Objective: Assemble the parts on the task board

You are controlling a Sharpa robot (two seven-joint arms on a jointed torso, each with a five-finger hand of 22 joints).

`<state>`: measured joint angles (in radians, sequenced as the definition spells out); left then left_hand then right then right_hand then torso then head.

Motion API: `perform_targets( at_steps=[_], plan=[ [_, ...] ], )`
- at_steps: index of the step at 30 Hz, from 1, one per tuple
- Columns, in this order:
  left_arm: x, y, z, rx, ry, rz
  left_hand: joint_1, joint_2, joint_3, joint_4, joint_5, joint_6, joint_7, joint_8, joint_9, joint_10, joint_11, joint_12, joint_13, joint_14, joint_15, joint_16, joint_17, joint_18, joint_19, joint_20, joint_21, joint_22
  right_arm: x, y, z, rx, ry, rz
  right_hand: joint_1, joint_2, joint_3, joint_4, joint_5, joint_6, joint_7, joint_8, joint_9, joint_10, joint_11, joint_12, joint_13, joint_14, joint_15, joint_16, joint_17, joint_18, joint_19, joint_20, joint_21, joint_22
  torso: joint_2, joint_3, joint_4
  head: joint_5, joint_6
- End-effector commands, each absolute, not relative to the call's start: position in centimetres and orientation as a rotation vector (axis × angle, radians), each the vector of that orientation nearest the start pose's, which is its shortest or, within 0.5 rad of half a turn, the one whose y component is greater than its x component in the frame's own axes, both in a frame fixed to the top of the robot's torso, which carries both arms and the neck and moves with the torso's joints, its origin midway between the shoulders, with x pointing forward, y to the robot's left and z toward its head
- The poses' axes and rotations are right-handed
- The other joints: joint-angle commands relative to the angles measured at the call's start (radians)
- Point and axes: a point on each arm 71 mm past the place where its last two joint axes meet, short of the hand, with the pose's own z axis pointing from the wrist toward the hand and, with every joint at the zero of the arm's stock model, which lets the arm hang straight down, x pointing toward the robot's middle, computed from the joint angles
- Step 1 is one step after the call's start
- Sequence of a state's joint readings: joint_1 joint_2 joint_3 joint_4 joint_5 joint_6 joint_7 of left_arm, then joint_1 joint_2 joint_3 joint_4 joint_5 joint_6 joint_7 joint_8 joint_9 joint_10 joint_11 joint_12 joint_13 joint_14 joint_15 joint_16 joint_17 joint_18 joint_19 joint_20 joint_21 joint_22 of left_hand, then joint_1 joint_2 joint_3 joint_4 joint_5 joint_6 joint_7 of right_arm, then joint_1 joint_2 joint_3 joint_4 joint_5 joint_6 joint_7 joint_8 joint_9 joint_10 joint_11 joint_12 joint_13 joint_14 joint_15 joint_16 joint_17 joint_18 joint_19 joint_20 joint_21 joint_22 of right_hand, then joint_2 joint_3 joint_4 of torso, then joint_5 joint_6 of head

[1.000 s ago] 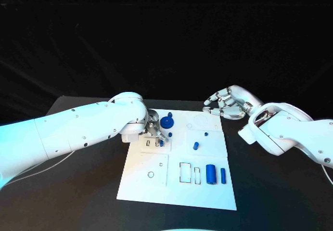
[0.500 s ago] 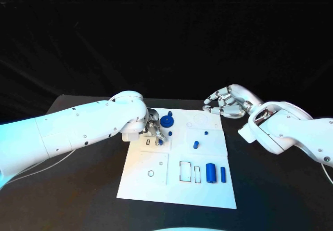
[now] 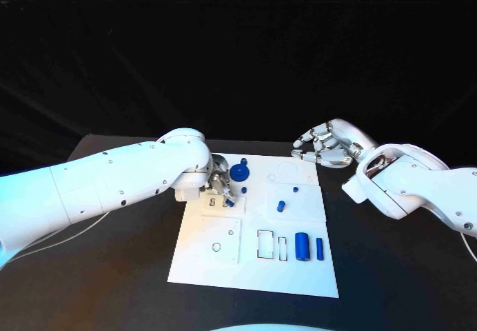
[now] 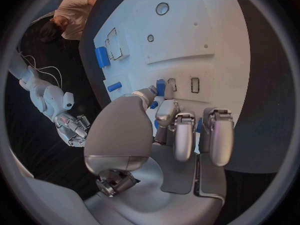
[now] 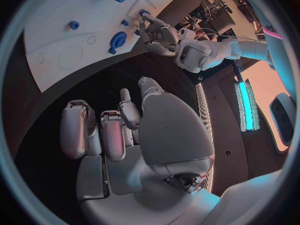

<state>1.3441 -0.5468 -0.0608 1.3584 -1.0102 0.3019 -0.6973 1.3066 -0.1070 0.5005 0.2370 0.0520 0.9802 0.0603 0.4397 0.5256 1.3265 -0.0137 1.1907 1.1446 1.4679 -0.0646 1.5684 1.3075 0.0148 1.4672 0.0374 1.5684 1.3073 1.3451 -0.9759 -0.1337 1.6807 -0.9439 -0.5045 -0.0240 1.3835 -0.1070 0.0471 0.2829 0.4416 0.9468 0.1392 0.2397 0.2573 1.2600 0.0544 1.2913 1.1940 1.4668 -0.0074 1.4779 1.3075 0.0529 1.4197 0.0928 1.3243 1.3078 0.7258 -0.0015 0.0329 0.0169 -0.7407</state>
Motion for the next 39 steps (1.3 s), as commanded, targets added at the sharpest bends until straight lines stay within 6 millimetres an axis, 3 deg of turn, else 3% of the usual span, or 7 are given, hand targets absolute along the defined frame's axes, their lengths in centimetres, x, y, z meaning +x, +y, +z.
perform_targets(
  at_steps=[1,6,15,22,39],
  plan=[
    [51.1,12.2,-18.1,-0.067,2.447,-0.293,0.006,-0.004,0.08,-0.05,0.005,-0.007,-0.001,0.01,0.039,-0.001,-0.001,-0.007,0.0,0.103,-0.004,0.002,0.263,-0.015,0.104,-0.005,0.002,0.263,47.0,-22.8,-13.5,0.289,1.568,0.887,0.001,0.008,-0.004,-0.002,0.005,-0.001,-0.003,0.005,0.001,-0.006,0.001,-0.004,-0.002,0.066,-0.009,-0.004,0.117,0.01,-0.004,0.001,-0.006,0.116,-0.001,0.0002,0.0016,0.001,0.001],
    [51.0,12.9,-18.0,-0.151,2.446,-0.331,-0.015,-0.022,0.154,-0.082,0.014,-0.011,-0.002,0.029,0.071,0.009,-0.001,-0.002,0.007,0.103,-0.005,0.002,0.263,-0.015,0.104,-0.005,0.002,0.263,47.0,-22.9,-13.5,0.29,1.568,0.885,0.001,0.008,-0.004,-0.002,0.006,-0.001,-0.003,0.005,0.001,-0.006,0.001,-0.004,-0.002,0.066,-0.009,-0.004,0.117,0.01,-0.004,0.001,-0.007,0.115,0.0,0.0,0.0023,0.0,0.007],
    [50.5,14.3,-17.5,-0.276,2.38,-0.37,-0.06,-0.049,0.239,-0.135,0.099,-0.021,-0.005,0.064,0.136,0.029,-0.004,0.011,0.026,0.103,-0.008,0.002,0.263,-0.015,0.104,-0.007,0.002,0.263,47.0,-23.1,-13.6,0.293,1.568,0.879,0.0,0.008,-0.004,-0.001,0.007,-0.001,-0.003,0.005,0.001,-0.007,0.001,-0.004,-0.002,0.066,-0.009,-0.004,0.116,0.01,-0.005,0.001,-0.008,0.115,0.0,0.0001,0.0031,0.004,0.008],
    [49.6,14.7,-17.7,-0.305,2.322,-0.378,-0.077,-0.06,0.264,-0.158,0.141,-0.02,-0.007,0.076,0.163,0.038,-0.006,0.018,0.035,0.103,-0.01,0.002,0.263,-0.015,0.104,-0.009,0.002,0.263,47.0,-23.2,-13.6,0.293,1.568,0.877,-0.001,0.008,-0.005,0.0,0.009,-0.001,-0.002,0.005,0.001,-0.007,0.001,-0.005,-0.003,0.066,-0.009,-0.005,0.116,0.01,-0.006,0.001,-0.01,0.114,-0.001,-0.0006,0.0035,0.007,0.007],
    [48.5,14.9,-19.1,-0.209,2.213,-0.307,-0.086,-0.065,0.276,-0.167,0.155,-0.019,-0.008,0.081,0.177,0.041,-0.008,0.019,0.037,0.103,-0.011,0.002,0.263,-0.015,0.104,-0.01,0.002,0.263,47.0,-23.2,-13.6,0.286,1.566,0.875,-0.003,0.008,-0.006,0.001,0.01,-0.002,-0.002,0.005,0.001,-0.007,0.001,-0.004,-0.002,0.066,-0.008,-0.004,0.117,0.01,-0.005,0.001,-0.009,0.115,0.002,-0.0005,0.0008,0.011,0.003]
  ],
)
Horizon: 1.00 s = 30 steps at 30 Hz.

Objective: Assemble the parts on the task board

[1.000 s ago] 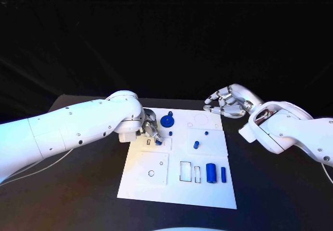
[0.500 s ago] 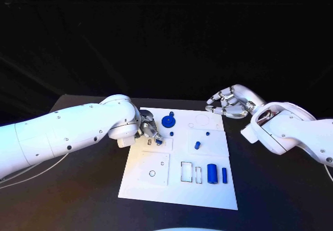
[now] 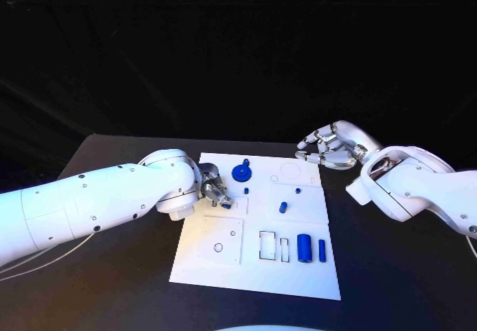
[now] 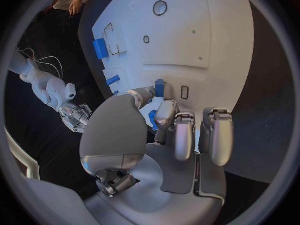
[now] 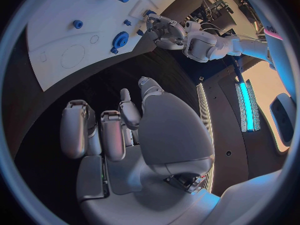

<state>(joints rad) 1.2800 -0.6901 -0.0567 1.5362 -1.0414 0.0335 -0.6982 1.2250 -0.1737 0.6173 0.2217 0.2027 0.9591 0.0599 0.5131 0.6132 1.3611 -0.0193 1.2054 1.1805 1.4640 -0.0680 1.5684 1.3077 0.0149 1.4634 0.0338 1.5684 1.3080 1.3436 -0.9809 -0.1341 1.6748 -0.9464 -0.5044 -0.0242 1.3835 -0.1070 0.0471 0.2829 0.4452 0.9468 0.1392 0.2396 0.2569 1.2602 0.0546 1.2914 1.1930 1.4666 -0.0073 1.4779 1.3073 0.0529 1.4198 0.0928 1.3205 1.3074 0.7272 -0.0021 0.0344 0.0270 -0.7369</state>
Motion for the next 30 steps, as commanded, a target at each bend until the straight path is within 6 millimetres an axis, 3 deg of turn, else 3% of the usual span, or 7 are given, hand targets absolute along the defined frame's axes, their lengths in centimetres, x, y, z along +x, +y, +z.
perform_targets(
  at_steps=[1,30],
  plan=[
    [48.43,14.93,-19.09,-0.206,2.212,-0.305,-0.004,0.002,0.159,-0.151,0.005,0.002,-0.008,0.007,0.089,0.006,-0.002,0.004,0.001,0.107,-0.008,0.002,0.263,-0.015,0.107,-0.006,0.002,0.263,46.98,-23.23,-13.62,0.286,1.566,0.875,-0.004,0.008,-0.006,0.002,0.007,-0.002,-0.002,0.005,0.001,-0.007,0.001,-0.004,-0.001,0.066,-0.008,-0.004,0.117,0.01,-0.005,0.0,-0.006,0.115,0.001,-0.0001,-0.0008,0.001,0.0],
    [48.16,14.71,-19.35,-0.189,2.241,-0.303,-0.011,0.001,0.171,-0.159,0.013,0.004,-0.01,0.012,0.101,0.01,-0.004,0.006,0.004,0.107,-0.009,0.002,0.263,-0.015,0.107,-0.008,0.002,0.263,46.98,-23.17,-13.67,0.283,1.568,0.876,-0.006,0.009,-0.007,0.003,0.008,-0.002,-0.002,0.005,0.001,-0.006,0.001,-0.004,0.0,0.066,-0.008,-0.004,0.117,0.01,-0.004,0.001,-0.004,0.116,0.0,0.0008,0.0007,0.002,-0.008]
  ],
)
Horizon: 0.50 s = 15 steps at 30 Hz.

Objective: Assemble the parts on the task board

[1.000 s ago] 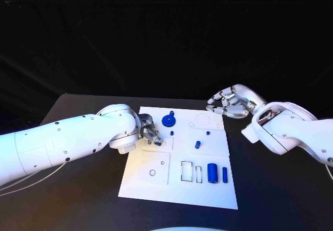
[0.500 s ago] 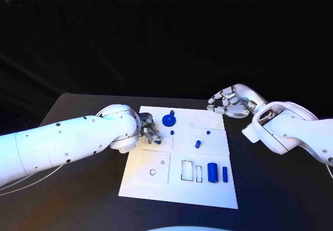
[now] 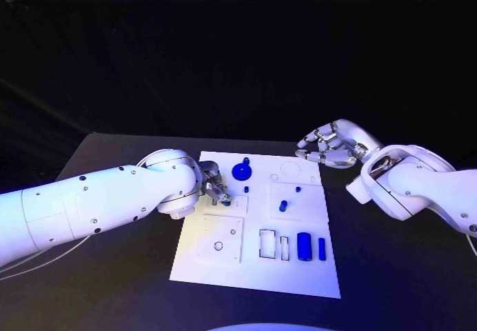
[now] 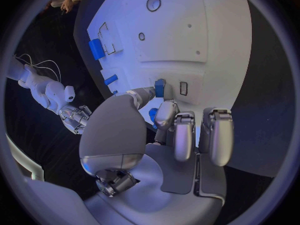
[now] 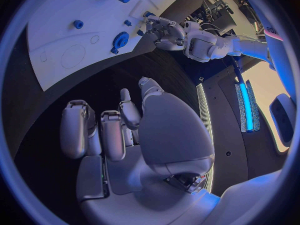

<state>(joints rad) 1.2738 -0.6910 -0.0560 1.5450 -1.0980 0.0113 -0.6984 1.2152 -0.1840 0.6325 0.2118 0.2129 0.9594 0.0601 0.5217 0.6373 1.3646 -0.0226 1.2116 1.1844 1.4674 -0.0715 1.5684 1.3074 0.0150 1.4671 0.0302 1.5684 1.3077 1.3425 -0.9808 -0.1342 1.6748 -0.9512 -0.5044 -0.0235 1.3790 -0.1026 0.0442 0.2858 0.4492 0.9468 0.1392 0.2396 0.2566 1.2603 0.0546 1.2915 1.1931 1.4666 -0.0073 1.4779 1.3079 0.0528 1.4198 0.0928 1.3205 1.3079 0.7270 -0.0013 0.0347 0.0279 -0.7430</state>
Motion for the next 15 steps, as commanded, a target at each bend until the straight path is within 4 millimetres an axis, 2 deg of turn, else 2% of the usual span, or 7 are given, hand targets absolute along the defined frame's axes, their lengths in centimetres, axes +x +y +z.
perform_targets(
  at_steps=[1,15],
  plan=[
    [48.16,14.69,-19.35,-0.187,2.24,-0.303,-0.001,0.011,0.155,-0.149,0.003,0.004,-0.01,0.004,0.077,0.006,-0.001,-0.001,0.0,0.103,-0.006,0.002,0.263,-0.015,0.104,-0.004,0.002,0.263,46.98,-23.16,-13.67,0.283,1.568,0.876,-0.002,0.005,-0.004,0.0,0.004,-0.002,-0.002,0.005,0.002,-0.006,0.001,-0.004,-0.001,0.067,-0.008,-0.004,0.117,0.01,-0.004,0.001,-0.004,0.115,0.0,0.0,0.0006,0.002,-0.001],
    [48.39,14.88,-19.19,-0.191,2.207,-0.291,-0.003,0.011,0.164,-0.155,0.005,0.005,-0.011,0.007,0.085,0.008,-0.002,0.0,0.001,0.103,-0.007,0.002,0.263,-0.015,0.104,-0.005,0.002,0.263,47.0,-23.12,-13.71,0.282,1.566,0.878,-0.002,0.005,-0.004,0.0,0.004,-0.002,-0.002,0.005,0.002,-0.006,0.001,-0.004,-0.001,0.067,-0.008,-0.004,0.117,0.01,-0.004,0.001,-0.004,0.115,0.0,-0.0002,-0.0006,0.004,-0.002]
  ],
)
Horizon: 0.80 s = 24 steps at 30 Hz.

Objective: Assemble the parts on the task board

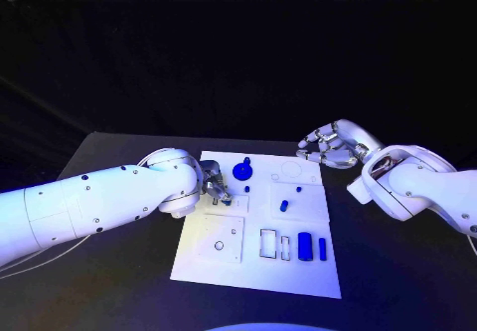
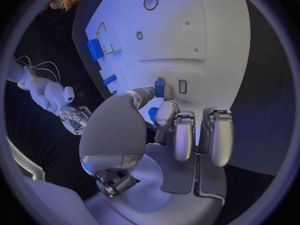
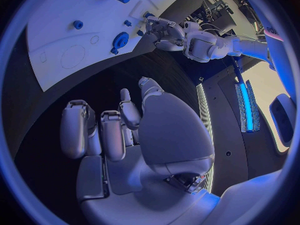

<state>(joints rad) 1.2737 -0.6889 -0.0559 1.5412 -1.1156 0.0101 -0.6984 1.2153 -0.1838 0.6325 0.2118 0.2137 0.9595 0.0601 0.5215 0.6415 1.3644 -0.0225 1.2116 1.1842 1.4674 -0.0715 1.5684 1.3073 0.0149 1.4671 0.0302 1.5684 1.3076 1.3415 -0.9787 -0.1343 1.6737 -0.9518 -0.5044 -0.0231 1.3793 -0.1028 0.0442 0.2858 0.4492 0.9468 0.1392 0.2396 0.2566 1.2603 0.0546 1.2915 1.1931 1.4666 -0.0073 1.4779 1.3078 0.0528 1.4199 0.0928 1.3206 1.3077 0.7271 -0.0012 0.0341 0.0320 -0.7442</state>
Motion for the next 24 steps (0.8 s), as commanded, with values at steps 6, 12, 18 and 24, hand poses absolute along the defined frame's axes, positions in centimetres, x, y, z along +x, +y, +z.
perform_targets(
  at_steps=[6,12,18,24],
  plan=[
    [48.37,14.88,-19.17,-0.194,2.206,-0.293,-0.007,0.008,0.171,-0.159,0.009,0.006,-0.011,0.011,0.089,0.008,-0.003,-0.002,0.0,0.103,-0.008,0.002,0.263,-0.015,0.104,-0.006,0.002,0.263,47.0,-23.12,-13.72,0.282,1.566,0.877,-0.002,0.005,-0.004,0.0,0.004,-0.002,-0.002,0.005,0.002,-0.006,0.001,-0.004,-0.001,0.067,-0.008,-0.004,0.117,0.01,-0.004,0.001,-0.004,0.115,-0.001,-0.0002,0.0001,-0.001,-0.002],
    [48.28,14.78,-19.17,-0.192,2.21,-0.296,-0.012,0.005,0.177,-0.162,0.017,0.006,-0.012,0.014,0.097,0.009,-0.003,-0.003,-0.001,0.103,-0.008,0.002,0.263,-0.015,0.104,-0.006,0.002,0.263,47.0,-23.12,-13.73,0.282,1.567,0.878,-0.004,0.006,-0.005,0.0,0.006,-0.002,-0.002,0.006,0.002,-0.006,0.001,-0.004,-0.001,0.067,-0.008,-0.004,0.117,0.01,-0.004,0.001,-0.005,0.115,0.0,-0.0001,0.0002,-0.002,-0.004],
    [48.11,14.6,-19.24,-0.178,2.229,-0.299,-0.014,0.004,0.179,-0.163,0.019,0.006,-0.012,0.015,0.099,0.009,-0.003,-0.003,-0.001,0.103,-0.008,0.002,0.263,-0.015,0.104,-0.007,0.002,0.263,46.99,-23.1,-13.74,0.281,1.568,0.878,-0.004,0.006,-0.005,0.0,0.006,-0.002,-0.002,0.006,0.002,-0.006,0.001,-0.004,-0.001,0.067,-0.008,-0.004,0.117,0.01,-0.004,0.001,-0.005,0.115,0.0,-0.0001,0.0001,-0.003,-0.004],
    [48.05,14.46,-19.29,-0.169,2.241,-0.301,-0.016,0.003,0.179,-0.163,0.02,0.006,-0.012,0.015,0.101,0.009,-0.003,-0.004,-0.002,0.103,-0.008,0.002,0.263,-0.015,0.104,-0.007,0.002,0.263,47.0,-23.08,-13.76,0.281,1.57,0.878,-0.004,0.006,-0.005,0.0,0.006,-0.002,-0.002,0.006,0.002,-0.006,0.001,-0.004,-0.001,0.067,-0.008,-0.004,0.117,0.01,-0.004,0.001,-0.005,0.115,0.0,0.0004,0.0007,-0.002,-0.006]
  ],
)
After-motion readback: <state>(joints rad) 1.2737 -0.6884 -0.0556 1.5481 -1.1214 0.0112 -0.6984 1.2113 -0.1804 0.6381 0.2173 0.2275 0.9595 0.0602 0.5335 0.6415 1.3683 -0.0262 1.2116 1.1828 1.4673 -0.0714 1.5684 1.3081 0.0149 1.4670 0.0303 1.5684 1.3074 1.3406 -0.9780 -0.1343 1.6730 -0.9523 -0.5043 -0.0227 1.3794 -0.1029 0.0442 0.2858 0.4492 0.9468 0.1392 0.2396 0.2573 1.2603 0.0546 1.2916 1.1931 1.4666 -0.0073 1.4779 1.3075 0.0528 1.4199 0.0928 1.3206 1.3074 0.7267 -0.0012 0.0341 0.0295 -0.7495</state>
